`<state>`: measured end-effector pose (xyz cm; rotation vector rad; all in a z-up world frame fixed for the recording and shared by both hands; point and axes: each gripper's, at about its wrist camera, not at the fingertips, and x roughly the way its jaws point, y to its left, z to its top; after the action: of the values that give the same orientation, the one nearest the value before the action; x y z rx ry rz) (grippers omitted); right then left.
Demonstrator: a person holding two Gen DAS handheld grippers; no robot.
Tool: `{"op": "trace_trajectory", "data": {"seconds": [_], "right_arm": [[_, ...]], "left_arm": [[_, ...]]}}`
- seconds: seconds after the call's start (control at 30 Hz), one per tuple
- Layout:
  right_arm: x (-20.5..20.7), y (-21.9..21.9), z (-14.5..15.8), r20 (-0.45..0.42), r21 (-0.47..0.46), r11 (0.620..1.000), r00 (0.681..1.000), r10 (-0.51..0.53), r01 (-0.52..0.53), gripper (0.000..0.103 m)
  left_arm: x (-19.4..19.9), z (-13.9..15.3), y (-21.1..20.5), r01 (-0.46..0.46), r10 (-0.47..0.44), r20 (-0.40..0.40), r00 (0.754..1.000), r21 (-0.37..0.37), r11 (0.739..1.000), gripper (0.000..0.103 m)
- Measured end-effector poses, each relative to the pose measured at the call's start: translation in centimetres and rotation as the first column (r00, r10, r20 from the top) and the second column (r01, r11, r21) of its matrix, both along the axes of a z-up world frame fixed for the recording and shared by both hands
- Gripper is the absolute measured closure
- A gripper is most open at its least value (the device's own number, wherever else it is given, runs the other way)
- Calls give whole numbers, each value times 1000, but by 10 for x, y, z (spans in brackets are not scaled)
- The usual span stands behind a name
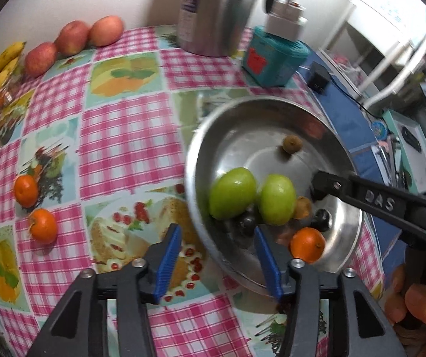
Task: Organize fruits
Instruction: 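Open the right tool releasing the kiwi while the left tool releases the plum into the basin, then move both open tools back from the basin to the two tangerines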
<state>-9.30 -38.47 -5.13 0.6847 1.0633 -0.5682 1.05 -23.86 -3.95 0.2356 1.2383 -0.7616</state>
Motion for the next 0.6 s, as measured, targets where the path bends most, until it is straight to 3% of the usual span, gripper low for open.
{"op": "trace_trajectory", "data": {"seconds": [0.27, 0.6], "right_arm": [[7, 6, 0, -11, -12, 1000, 1000, 28, -28, 75], [24, 33, 8, -3, -30, 993, 993, 116, -116, 75]], "left_arm": [[33, -4, 35, -181, 182, -7, 983, 70, 981, 38], [66, 3, 90, -372, 373, -12, 928, 47, 927, 33]]}}
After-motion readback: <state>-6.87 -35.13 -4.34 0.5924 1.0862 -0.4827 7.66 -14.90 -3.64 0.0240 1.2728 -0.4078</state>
